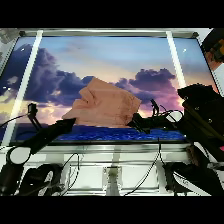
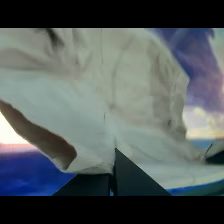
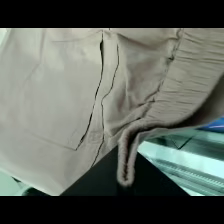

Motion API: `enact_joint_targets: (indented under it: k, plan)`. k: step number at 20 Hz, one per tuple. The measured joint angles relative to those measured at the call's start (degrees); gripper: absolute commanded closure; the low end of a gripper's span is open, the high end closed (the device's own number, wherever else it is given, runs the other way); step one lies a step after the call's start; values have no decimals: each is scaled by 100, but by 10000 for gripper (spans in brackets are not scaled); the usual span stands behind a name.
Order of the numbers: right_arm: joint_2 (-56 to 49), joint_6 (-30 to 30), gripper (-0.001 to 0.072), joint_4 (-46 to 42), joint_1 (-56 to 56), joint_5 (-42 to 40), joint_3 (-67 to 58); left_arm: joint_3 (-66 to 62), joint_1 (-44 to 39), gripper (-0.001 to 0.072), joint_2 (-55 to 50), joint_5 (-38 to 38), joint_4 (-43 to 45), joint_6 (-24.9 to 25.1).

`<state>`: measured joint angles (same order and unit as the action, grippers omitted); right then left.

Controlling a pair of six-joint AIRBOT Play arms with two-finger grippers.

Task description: Fold the clothes and pants, and hang the long-sleeved shirts on hangers.

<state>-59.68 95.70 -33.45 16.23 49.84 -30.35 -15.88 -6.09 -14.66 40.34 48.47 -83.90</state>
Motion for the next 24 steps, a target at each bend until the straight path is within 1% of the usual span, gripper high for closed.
enact_joint_targets:
  k: [1, 3, 5, 6, 8, 10, 13, 15, 18, 20, 24]
  plan:
    - [48, 114, 691, 28, 44, -109, 33, 17, 0, 707, 131, -101, 96, -201]
    - [111, 396, 691, 70, 103, -417, 72, 26, 0, 707, 175, -564, 153, -529]
    - [146, 761, 691, 101, 133, -890, 94, -66, -7, 707, -101, -1073, 164, -728]
    - [151, 970, 691, 103, 144, -1198, 98, -173, -11, 706, -334, -1274, 164, -750]
    - [157, 1344, 692, 48, 151, -1836, 107, -531, -85, 705, -1023, -1508, 197, -662]
    - [155, 1611, 692, 4, 153, -2400, 79, -1054, -251, 705, -1910, -1974, 238, -435]
    - [52, 1858, 692, 4, 155, -2922, -105, -1974, -498, 705, -3362, -2406, 232, -256]
    - [-133, 1941, 692, 2, 155, -3163, -299, -2603, -640, 704, -4221, -2568, 234, -157]
    - [-597, 1996, 693, 0, 155, -3331, -682, -3407, -835, 704, -5219, -2695, 236, -20]
    - [-977, 2011, 694, 15, 155, -3416, -1010, -3718, -962, 704, -5681, -2793, 229, 17]
    - [-1720, 2120, 694, 55, 155, -3718, -1674, -3974, -1126, 705, -6295, -3259, 208, 26]
